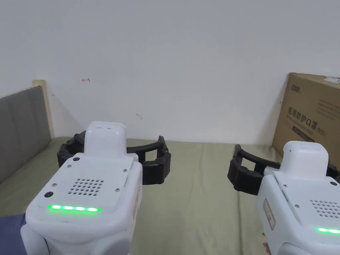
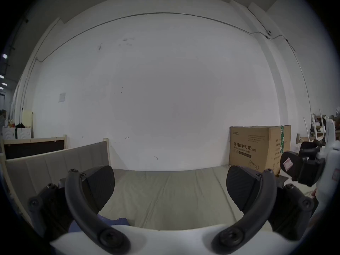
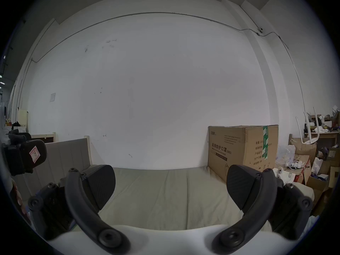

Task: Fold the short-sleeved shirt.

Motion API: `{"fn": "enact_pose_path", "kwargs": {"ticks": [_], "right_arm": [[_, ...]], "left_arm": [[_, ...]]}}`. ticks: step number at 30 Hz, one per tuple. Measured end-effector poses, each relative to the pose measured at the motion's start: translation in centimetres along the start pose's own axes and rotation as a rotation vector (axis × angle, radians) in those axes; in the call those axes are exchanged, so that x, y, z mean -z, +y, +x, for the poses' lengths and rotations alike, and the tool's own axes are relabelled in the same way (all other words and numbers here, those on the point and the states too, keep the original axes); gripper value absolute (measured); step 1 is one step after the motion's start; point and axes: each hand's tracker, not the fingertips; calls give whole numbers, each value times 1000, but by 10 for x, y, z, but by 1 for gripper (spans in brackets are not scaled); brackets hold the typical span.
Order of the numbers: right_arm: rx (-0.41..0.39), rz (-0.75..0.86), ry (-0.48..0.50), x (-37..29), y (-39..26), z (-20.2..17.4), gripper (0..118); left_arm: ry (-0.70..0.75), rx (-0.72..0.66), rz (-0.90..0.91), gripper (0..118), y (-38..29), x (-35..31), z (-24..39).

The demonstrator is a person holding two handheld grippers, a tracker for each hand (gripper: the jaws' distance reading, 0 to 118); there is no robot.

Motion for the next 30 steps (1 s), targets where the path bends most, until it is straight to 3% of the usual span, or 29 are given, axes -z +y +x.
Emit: {"fn": "enact_pose_path", "kwargs": {"ticks": [6, 17, 30], "right_arm": [[54, -7, 25, 2, 0, 7, 118], [0, 21, 39, -1, -1, 1, 118], [10, 30, 21, -1, 0, 1, 118]], "left_arm": [[7, 2, -1, 118, -2, 0, 1], [22, -2, 4, 118, -2, 0, 0], [33, -13, 10, 118, -1, 0, -2]]}}
